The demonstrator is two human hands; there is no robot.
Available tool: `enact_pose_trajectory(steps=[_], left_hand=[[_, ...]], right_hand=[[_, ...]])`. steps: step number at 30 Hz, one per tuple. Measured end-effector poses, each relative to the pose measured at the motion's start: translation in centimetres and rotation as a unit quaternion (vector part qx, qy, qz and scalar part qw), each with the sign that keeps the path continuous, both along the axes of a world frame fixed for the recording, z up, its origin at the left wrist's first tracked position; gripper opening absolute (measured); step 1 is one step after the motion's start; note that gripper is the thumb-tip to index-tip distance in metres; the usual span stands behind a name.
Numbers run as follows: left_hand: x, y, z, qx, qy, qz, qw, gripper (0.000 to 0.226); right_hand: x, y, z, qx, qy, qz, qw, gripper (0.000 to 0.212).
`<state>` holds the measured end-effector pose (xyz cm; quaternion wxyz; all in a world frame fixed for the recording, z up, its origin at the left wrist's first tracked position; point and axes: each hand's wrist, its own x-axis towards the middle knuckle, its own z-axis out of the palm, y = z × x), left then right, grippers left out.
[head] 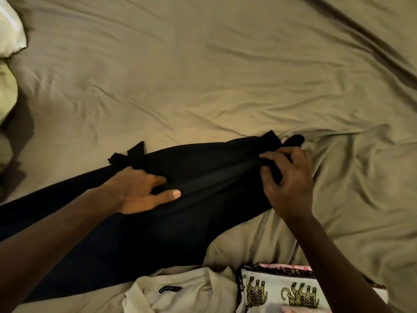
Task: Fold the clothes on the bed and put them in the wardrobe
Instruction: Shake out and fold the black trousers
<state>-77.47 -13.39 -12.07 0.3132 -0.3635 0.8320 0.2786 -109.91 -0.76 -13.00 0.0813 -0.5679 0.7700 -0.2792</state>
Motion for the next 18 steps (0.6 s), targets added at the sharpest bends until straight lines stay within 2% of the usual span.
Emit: enact_pose_trajectory(steps=[3, 6, 7, 10, 13, 16, 18], left_hand=[[1.5, 0.3, 0.3, -0.036, -0.034, -0.033, 0.998, 0.096], [2.6, 0.2, 0.5, -0.050, -0.118, -0.066, 0.990, 0.114], [2.8, 0.0, 0.8, -0.044, -0.146, -0.078, 0.985, 0.110], [5.3, -0.5, 1.0, -0.019, -0.201, -0.075, 0.977, 0.066], [9.6, -1.3, 1.0, -0.035, -0.254, -0.055, 0.965, 0.044], [13.8, -1.6, 0.4, -0.047, -0.220, 0.058, 0.973, 0.048], [15.6, -0.5, -0.4, -0.152, -0.113, 0.114, 0.975, 0.058]], right_hand=[[0.9, -3.5, -2.0, 0.043, -0.025, -0.029, 0.998, 0.026], [1.7, -6.7, -5.1, 0.111, -0.009, -0.004, 0.994, 0.045], [1.9, -7.3, -6.2, 0.134, 0.026, 0.007, 0.991, 0.053], [2.6, -7.4, -8.3, 0.163, 0.124, 0.016, 0.979, 0.060], [3.0, -7.0, -8.6, 0.155, 0.153, 0.011, 0.976, 0.059], [2.9, -7.1, -8.4, 0.148, 0.152, 0.010, 0.977, 0.058], [2.9, -7.2, -8.1, 0.115, 0.131, 0.004, 0.985, 0.054]])
